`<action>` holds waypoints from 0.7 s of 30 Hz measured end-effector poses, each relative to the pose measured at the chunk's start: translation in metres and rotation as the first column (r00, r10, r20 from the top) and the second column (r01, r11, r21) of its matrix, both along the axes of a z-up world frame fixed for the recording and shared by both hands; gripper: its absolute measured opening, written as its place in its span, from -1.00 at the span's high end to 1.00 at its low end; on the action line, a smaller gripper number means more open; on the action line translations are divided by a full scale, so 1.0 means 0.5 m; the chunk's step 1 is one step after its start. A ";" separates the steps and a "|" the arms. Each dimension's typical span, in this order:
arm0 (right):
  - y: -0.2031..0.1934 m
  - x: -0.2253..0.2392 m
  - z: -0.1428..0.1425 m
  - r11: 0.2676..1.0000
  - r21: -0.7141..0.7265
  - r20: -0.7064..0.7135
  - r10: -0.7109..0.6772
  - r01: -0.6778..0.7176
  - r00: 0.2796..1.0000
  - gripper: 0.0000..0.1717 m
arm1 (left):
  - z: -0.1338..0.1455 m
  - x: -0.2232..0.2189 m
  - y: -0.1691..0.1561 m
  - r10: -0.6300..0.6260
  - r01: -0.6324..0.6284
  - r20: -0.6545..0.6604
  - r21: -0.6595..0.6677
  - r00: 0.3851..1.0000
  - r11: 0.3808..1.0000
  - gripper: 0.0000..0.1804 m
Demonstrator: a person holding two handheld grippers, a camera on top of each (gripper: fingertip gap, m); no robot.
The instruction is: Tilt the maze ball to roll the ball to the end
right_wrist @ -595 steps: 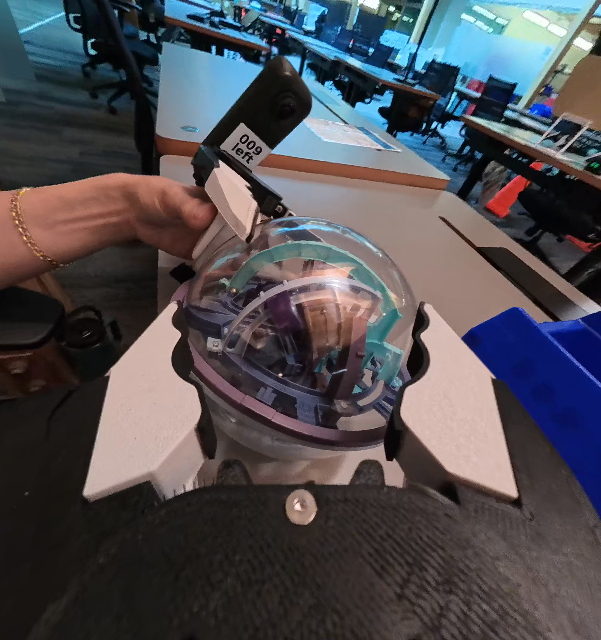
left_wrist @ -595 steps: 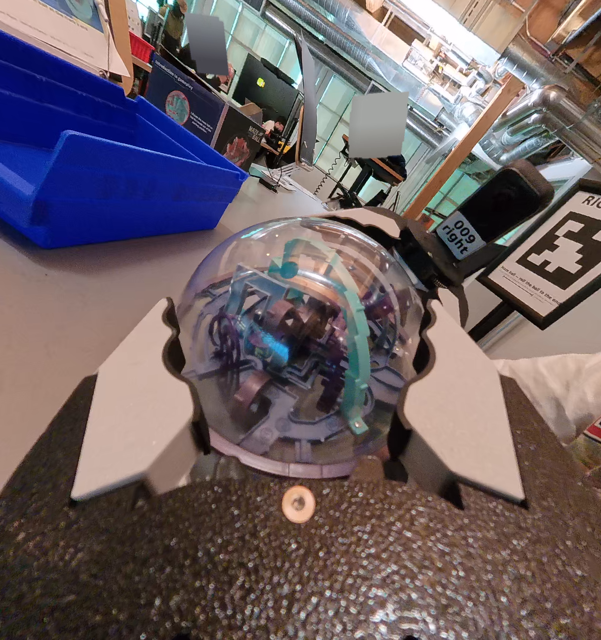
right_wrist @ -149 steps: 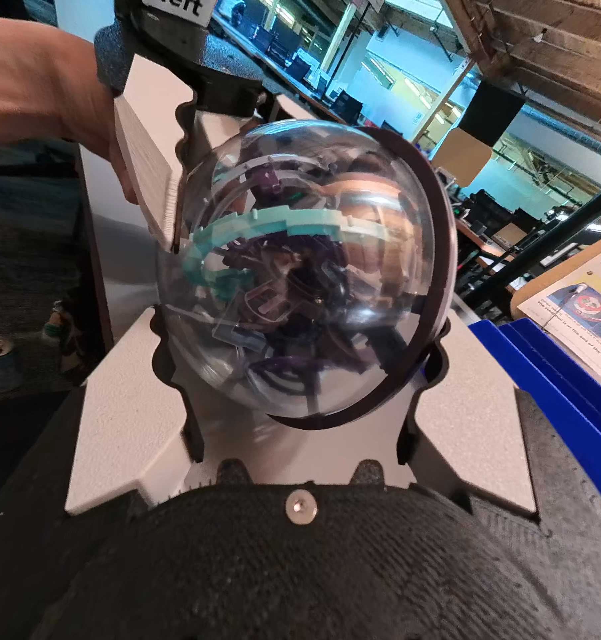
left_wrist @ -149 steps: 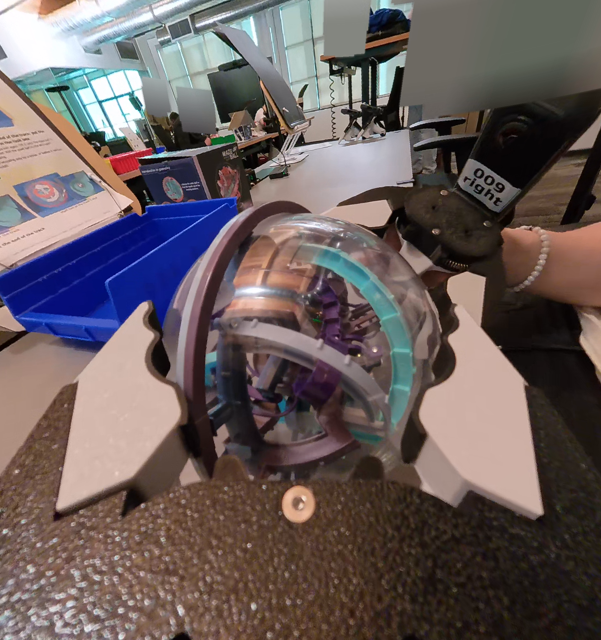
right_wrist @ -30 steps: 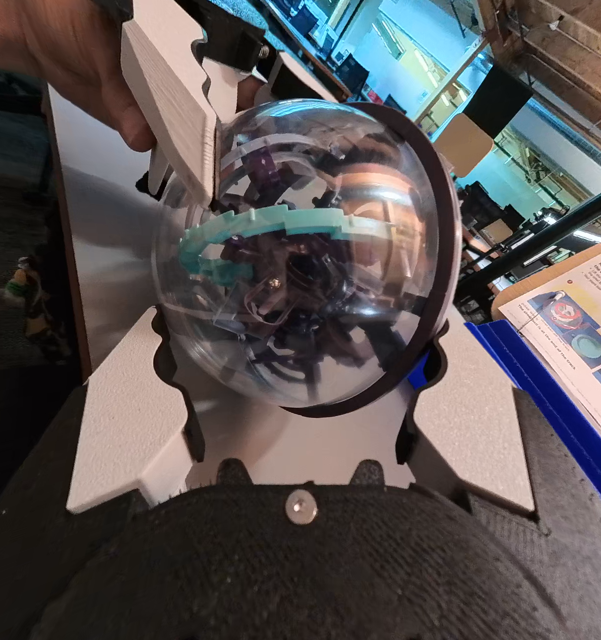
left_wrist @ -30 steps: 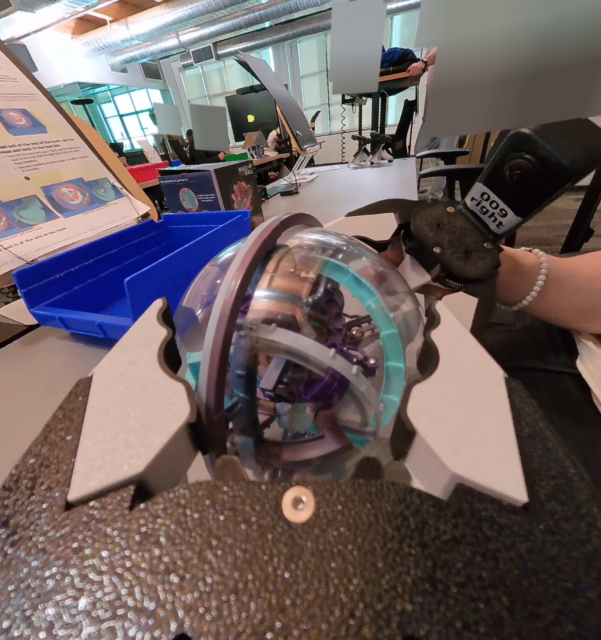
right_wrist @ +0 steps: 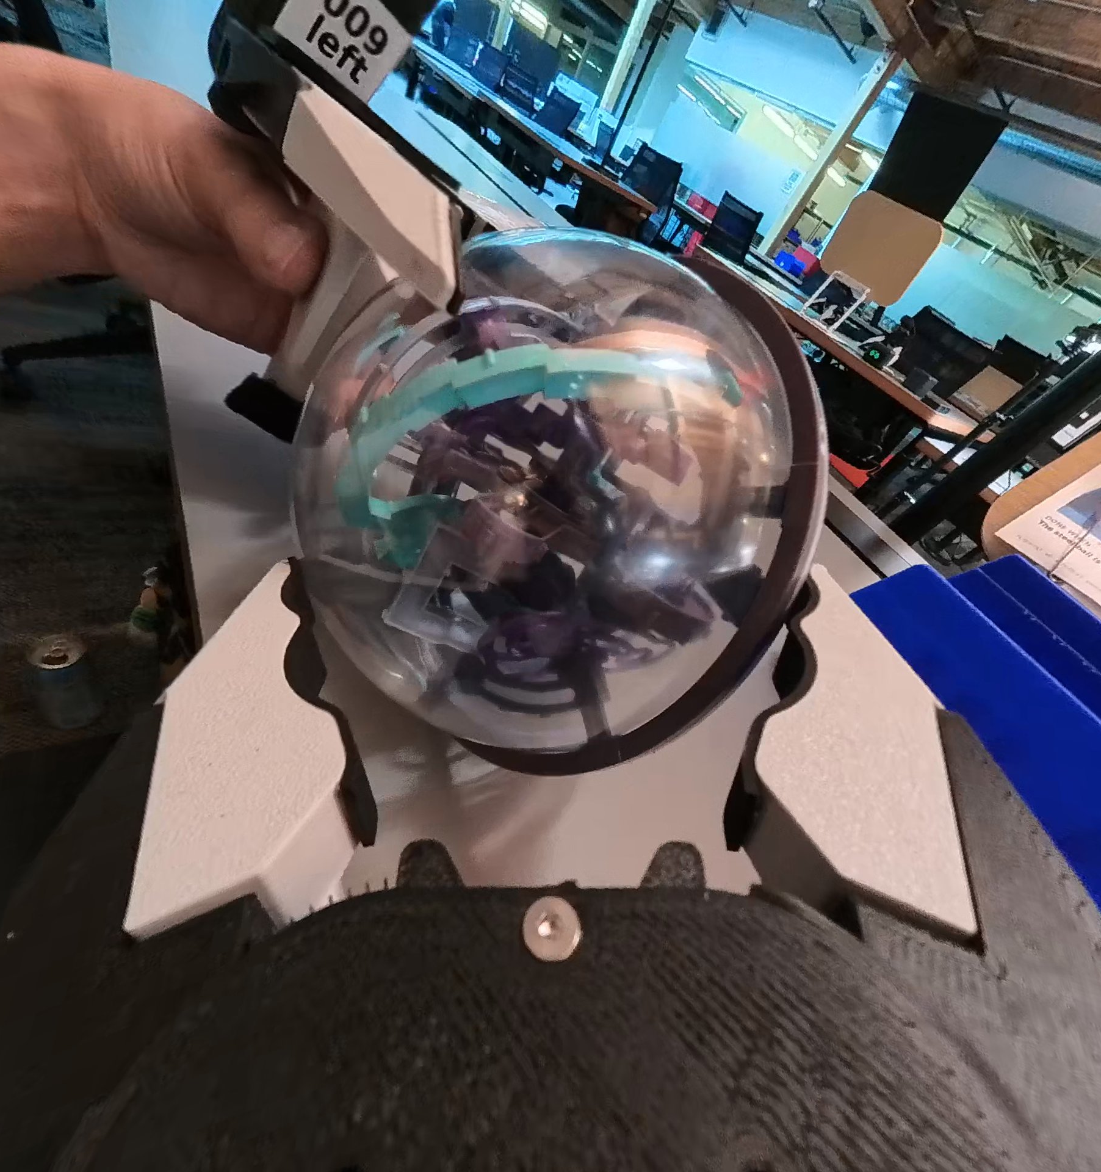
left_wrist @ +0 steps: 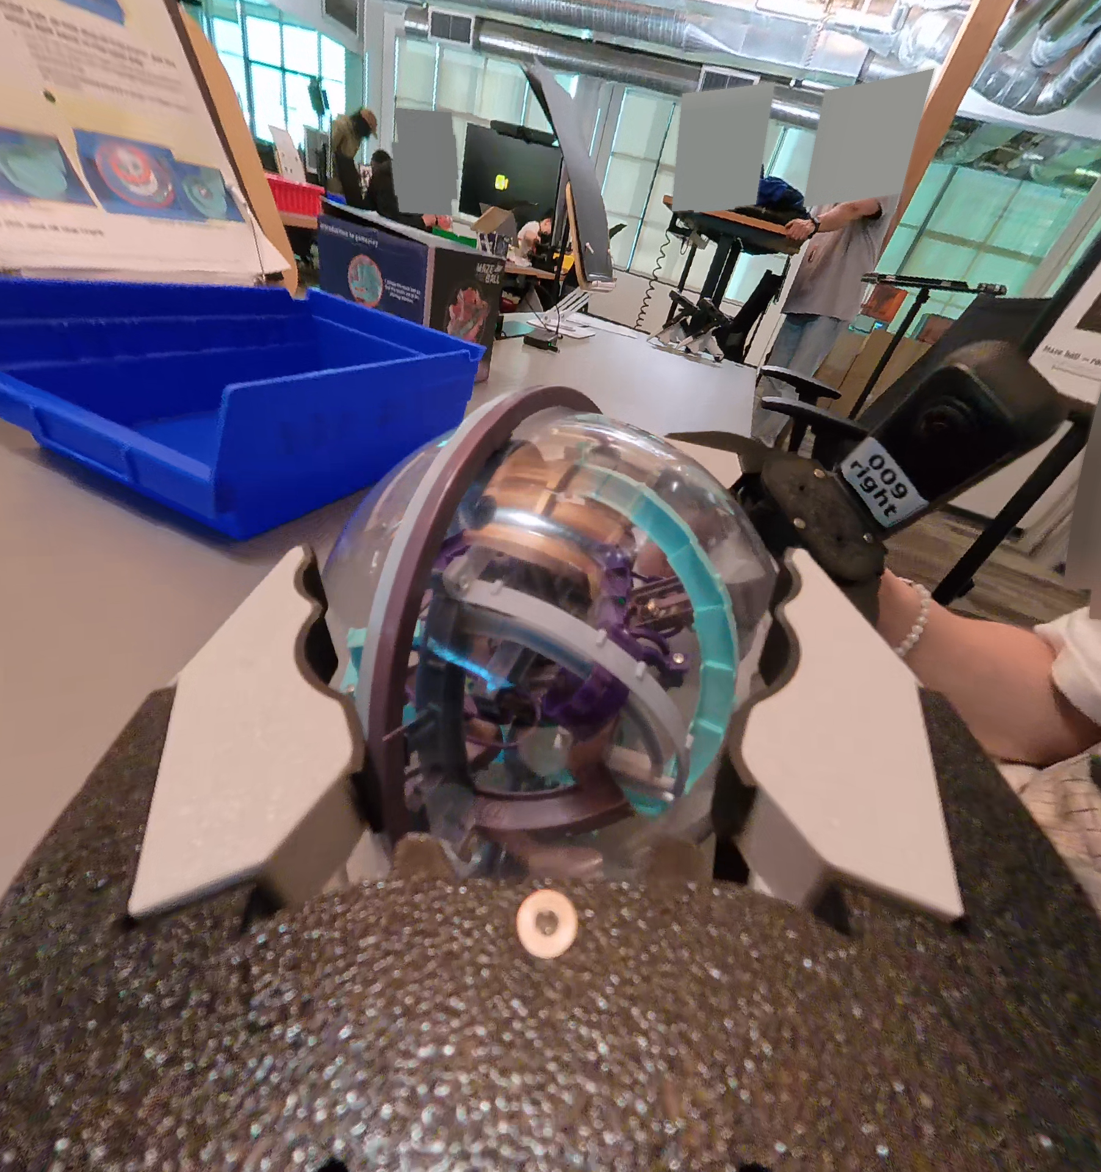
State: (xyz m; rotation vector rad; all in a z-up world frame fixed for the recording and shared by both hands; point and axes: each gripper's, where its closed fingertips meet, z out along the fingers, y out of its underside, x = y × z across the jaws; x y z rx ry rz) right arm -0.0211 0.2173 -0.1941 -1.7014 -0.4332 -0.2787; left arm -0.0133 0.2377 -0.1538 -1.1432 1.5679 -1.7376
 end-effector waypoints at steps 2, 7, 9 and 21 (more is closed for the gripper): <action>0.001 0.001 -0.003 1.000 -0.002 -0.002 -0.003 0.003 1.000 -0.70 | -0.003 0.003 0.000 0.000 -0.001 -0.033 -0.034 0.999 0.999 -0.49; 0.001 -0.002 -0.003 1.000 -0.001 -0.001 0.005 -0.005 1.000 -0.71 | -0.005 0.001 0.001 -0.007 0.005 -0.041 -0.061 0.999 0.998 -0.49; 0.000 -0.002 -0.003 1.000 -0.010 0.004 0.007 -0.007 1.000 -0.70 | -0.005 0.000 0.001 -0.009 0.006 -0.043 -0.057 0.999 0.998 -0.49; 0.002 0.006 -0.001 0.998 0.009 0.003 -0.054 0.054 0.999 -0.71 | -0.017 0.004 0.016 0.033 -0.047 -0.142 -0.101 0.989 0.994 -0.47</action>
